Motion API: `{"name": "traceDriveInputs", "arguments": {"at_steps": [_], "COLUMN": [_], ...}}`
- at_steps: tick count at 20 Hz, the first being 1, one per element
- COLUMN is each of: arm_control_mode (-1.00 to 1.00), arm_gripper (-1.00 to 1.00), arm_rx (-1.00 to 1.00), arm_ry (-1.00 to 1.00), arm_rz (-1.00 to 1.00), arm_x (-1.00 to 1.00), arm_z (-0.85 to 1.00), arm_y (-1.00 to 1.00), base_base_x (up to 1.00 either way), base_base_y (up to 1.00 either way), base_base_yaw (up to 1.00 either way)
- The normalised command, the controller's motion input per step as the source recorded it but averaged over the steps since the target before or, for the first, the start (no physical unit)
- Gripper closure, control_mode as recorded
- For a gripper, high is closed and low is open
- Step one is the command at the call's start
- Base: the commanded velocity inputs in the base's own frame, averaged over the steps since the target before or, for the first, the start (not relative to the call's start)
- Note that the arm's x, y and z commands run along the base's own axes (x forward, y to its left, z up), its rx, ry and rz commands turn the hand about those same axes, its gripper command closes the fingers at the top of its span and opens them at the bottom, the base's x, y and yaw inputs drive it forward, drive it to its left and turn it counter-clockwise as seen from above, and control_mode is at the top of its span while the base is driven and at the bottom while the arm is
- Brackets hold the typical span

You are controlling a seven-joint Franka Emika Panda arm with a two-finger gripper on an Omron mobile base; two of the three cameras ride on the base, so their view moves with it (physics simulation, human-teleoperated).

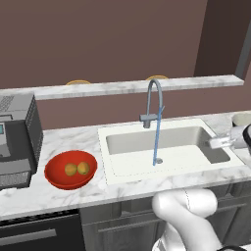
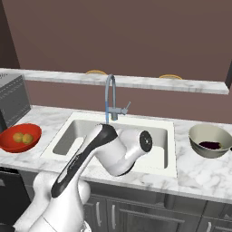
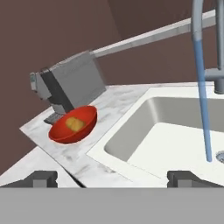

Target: Pick the apples from the sink and place them in one bowl. Place the eggplant in the other bowl. Then turn off the sink faucet.

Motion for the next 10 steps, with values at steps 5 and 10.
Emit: {"name": "traceDriveInputs", "arguments": {"at_steps": [5,10], "arm_control_mode": [-1.00,-1.00], "arm_gripper": [-1.00,-1.00], "arm_rx": [0.07,0.07], "arm_ry": [-0.11,-0.08], "arm_rz": [0.15,0.16], "arm_x": [0.61,0.50], "arm_z": [0.00,0.00], "arm_y": [-0.48,-0.38], "base_base_x": [0.00,0.00], "base_base_y": [0.00,0.00], "base_base_yaw": [0.00,0.00]}}
